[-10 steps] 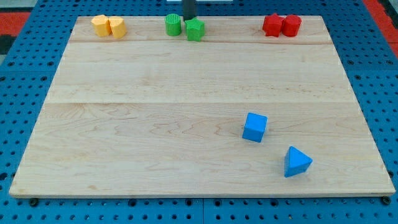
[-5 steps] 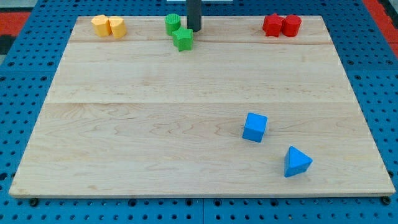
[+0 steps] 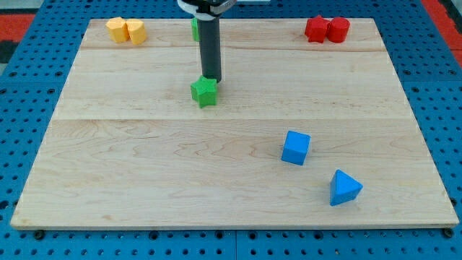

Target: Move the green star to the centre of the board

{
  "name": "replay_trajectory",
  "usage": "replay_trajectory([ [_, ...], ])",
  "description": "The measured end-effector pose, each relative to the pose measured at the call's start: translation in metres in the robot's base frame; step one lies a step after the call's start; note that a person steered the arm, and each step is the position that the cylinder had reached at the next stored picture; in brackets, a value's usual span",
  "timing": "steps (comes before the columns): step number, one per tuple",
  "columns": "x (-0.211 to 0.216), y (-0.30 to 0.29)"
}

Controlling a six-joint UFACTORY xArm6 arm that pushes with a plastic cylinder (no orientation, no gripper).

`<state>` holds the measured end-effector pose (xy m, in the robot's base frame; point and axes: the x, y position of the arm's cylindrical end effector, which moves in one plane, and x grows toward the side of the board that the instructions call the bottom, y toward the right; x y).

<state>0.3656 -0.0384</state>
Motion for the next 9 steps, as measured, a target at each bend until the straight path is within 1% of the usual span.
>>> replay_trajectory([
  [2,0.03,-0.093],
  [3,0.077,-0.119],
  [4,0.076,-0.1],
  [6,0.058,-0.092],
  [9,0.05,0.011],
])
